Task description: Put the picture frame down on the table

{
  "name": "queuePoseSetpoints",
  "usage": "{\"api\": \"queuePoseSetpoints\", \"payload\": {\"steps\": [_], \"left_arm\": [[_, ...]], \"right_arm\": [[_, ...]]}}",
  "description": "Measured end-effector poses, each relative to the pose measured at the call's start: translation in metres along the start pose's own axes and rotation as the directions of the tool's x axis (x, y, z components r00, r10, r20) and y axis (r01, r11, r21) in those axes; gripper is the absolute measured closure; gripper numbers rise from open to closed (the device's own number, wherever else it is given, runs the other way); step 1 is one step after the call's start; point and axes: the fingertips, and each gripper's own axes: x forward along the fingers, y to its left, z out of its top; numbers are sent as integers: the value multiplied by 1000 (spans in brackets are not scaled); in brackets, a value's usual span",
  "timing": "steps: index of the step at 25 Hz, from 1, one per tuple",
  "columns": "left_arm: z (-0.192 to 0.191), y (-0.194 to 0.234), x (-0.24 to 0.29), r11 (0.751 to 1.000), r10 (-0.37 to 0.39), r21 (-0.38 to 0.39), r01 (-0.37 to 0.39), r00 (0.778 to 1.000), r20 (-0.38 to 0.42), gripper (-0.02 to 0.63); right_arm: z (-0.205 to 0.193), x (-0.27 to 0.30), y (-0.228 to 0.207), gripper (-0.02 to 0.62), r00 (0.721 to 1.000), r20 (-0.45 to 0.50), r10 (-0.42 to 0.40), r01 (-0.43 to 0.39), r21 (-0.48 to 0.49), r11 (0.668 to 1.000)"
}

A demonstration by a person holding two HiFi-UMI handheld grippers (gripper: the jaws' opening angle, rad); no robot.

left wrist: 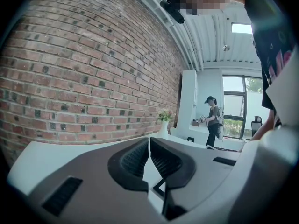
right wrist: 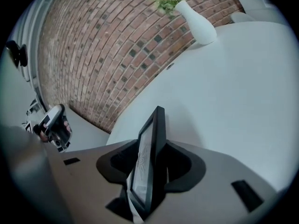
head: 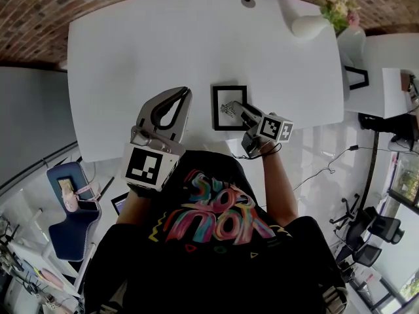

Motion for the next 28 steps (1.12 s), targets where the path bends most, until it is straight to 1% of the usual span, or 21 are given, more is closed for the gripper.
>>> {"api": "queuePoseSetpoints", "payload": {"steps": [3, 6, 8, 13, 16, 20, 23, 25, 28], "left_arm": [[0, 0, -1, 1000, 0, -1, 0, 1000, 0, 575], [-1, 0, -2, 1000, 0, -1, 0, 1000, -2, 575], [-2, 0, -2, 1000, 1, -1, -1, 1000, -4, 575], [-2, 0, -4, 1000, 1, -1, -1, 1000, -3, 575], [-7, 0, -5, 1000, -4, 7, 4, 1000, -25, 575], [-14, 1, -8, 1000, -10, 21, 11, 998, -59, 575], [-9, 1, -5, 1000, -4, 8, 4, 1000, -31, 575], [-9, 1, -4, 1000, -6, 10, 6, 999, -35, 575], [-6, 0, 0, 1000, -3, 1, 3, 1000, -20, 575]], "right_arm": [[1, -1, -1, 388, 1000, 15, -7, 7, -6, 1000], [1, -2, -3, 361, 999, 17, -28, 29, -30, 999], [1, -3, -5, 355, 999, 26, -47, 48, -39, 998], [7, -6, -11, 337, 991, 77, -111, 116, -64, 991], [13, -10, -17, 333, 983, 120, -140, 147, -53, 988], [17, -14, -21, 333, 978, 146, -150, 155, -24, 988], [21, -17, -26, 333, 973, 162, -162, 165, -7, 986], [23, -19, -28, 333, 974, 164, -158, 159, 4, 987], [24, -19, -28, 333, 977, 158, -145, 144, 17, 989]]}}
